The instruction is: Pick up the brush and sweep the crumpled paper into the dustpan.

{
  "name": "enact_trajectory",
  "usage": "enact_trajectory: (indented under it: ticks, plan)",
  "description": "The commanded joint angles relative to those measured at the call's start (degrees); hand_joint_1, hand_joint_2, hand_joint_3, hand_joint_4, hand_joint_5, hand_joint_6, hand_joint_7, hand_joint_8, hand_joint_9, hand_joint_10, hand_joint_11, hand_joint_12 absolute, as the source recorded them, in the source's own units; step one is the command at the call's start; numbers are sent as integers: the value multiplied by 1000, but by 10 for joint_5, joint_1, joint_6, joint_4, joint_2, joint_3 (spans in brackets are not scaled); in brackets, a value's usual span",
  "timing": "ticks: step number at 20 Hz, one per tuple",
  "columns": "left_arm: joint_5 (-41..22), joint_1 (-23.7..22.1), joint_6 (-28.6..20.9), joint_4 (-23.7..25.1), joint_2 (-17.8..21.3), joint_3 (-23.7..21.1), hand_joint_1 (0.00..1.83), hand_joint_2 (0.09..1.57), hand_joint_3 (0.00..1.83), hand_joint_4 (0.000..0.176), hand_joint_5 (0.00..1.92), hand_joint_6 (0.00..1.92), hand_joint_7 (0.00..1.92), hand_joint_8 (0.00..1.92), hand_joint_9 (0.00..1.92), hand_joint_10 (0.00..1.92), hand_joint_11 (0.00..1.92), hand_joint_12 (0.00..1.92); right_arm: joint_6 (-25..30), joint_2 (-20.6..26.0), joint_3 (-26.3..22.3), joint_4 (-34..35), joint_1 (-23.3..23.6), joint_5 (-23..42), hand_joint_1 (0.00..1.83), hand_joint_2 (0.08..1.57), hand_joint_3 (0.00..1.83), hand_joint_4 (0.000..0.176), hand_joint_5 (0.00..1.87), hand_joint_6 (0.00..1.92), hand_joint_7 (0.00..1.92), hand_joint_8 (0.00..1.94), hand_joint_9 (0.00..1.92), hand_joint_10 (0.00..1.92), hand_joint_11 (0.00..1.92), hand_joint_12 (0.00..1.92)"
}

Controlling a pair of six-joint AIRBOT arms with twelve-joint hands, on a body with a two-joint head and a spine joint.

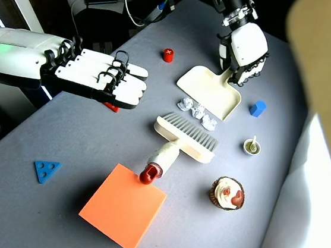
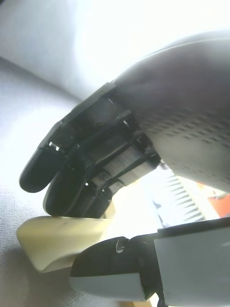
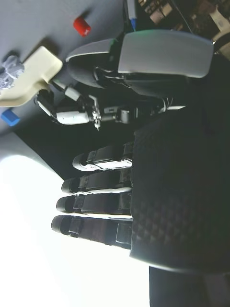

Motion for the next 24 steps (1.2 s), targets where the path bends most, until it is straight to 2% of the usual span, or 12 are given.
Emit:
enact_trajectory:
  ticks: [1,2,4,5,7,8,10,13,15,17,24]
  plan:
    - [-38,-8,8,3,6,6,1393,1055,1,0,1055,715,1159,610,1017,1118,791,1064,-10,-2,9,-32,0,-53,793,1104,24,0,2,0,33,0,65,0,104,1]
    - [-43,-8,9,3,5,9,1391,1066,1,0,1027,743,1133,666,995,1158,774,1079,-14,-7,16,-31,-4,-53,1011,1086,4,0,10,3,51,7,83,7,137,17]
    - [-53,-8,14,-1,5,12,1392,1063,0,0,1054,692,1120,719,1000,1129,764,1079,-28,-19,31,-30,-14,-54,1142,1009,0,0,41,4,84,5,108,5,154,21]
    - [-57,-8,33,-23,6,10,1392,1062,0,0,1058,684,1119,723,1002,1125,765,1079,-38,-28,38,-30,-18,-58,1155,1000,0,0,43,3,86,4,110,5,153,20]
    - [-72,-8,117,-109,5,8,1392,1060,0,0,1056,723,1137,656,1004,1128,759,1086,-57,-45,49,-30,-20,-72,1245,963,0,0,124,11,123,3,172,8,186,29]
    - [-75,-8,178,-173,5,6,1391,1063,1,0,1062,701,1116,701,992,1146,752,1107,-74,-56,54,-30,-20,-74,1251,981,5,0,116,5,114,0,153,1,170,22]
    - [-82,-8,256,-261,3,4,1389,1069,0,0,1052,716,1099,733,982,1162,736,1125,-95,-68,62,-30,-20,-80,1251,985,5,0,127,8,102,3,146,4,177,24]
    - [-99,-5,349,-361,2,2,1390,1064,0,0,1070,687,1114,707,985,1158,741,1138,-118,-97,84,-24,-20,-104,1240,985,4,0,138,9,122,11,167,11,203,34]
    - [-105,-2,371,-389,3,1,1389,1069,0,0,1043,731,1100,720,991,1159,736,1148,-129,-114,99,-6,-20,-119,1240,992,6,0,125,2,112,5,152,3,192,28]
    - [-109,4,376,-403,6,0,1387,1075,0,0,1081,676,1026,837,979,1175,735,1157,-130,-134,114,9,-20,-136,1238,992,4,0,128,5,108,2,153,5,189,26]
    - [-131,14,420,-469,6,1,1389,1067,1,0,1111,595,1056,822,983,1160,762,1107,-108,-197,163,48,-4,-178,1214,1007,4,0,133,5,106,4,155,2,193,24]
